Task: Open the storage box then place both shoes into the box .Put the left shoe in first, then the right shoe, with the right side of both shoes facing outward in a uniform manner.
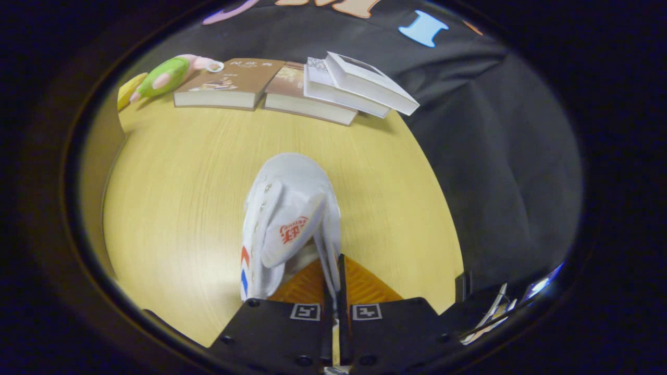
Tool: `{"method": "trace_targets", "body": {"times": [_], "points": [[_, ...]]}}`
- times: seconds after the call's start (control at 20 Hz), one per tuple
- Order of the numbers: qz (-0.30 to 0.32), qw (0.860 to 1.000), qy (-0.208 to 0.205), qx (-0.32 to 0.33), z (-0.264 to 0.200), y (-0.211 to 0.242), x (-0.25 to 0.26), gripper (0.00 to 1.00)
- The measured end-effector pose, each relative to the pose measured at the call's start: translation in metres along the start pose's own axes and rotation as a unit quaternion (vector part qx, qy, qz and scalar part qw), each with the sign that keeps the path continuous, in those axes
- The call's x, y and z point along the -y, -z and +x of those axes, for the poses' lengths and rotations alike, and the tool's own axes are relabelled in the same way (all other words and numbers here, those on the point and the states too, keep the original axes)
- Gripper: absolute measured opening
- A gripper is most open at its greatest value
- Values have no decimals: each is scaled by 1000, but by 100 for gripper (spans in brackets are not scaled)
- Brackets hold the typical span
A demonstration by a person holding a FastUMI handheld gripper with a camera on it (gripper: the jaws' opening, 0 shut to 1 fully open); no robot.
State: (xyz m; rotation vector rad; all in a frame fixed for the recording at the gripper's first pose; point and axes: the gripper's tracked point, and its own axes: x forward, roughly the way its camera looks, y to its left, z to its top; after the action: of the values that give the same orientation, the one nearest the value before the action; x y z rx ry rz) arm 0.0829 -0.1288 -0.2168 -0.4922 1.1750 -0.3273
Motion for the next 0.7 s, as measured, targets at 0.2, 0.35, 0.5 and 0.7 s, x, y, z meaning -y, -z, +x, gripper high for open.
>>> {"method": "trace_targets", "body": {"times": [0.2,0.35,0.5,0.7], "points": [[16,1000,17,10,0,0,1,7],[15,999,33,17,-4,-2,0,6],[3,999,37,17,-9,-3,-1,5],[11,999,50,3,-25,8,5,4]]}}
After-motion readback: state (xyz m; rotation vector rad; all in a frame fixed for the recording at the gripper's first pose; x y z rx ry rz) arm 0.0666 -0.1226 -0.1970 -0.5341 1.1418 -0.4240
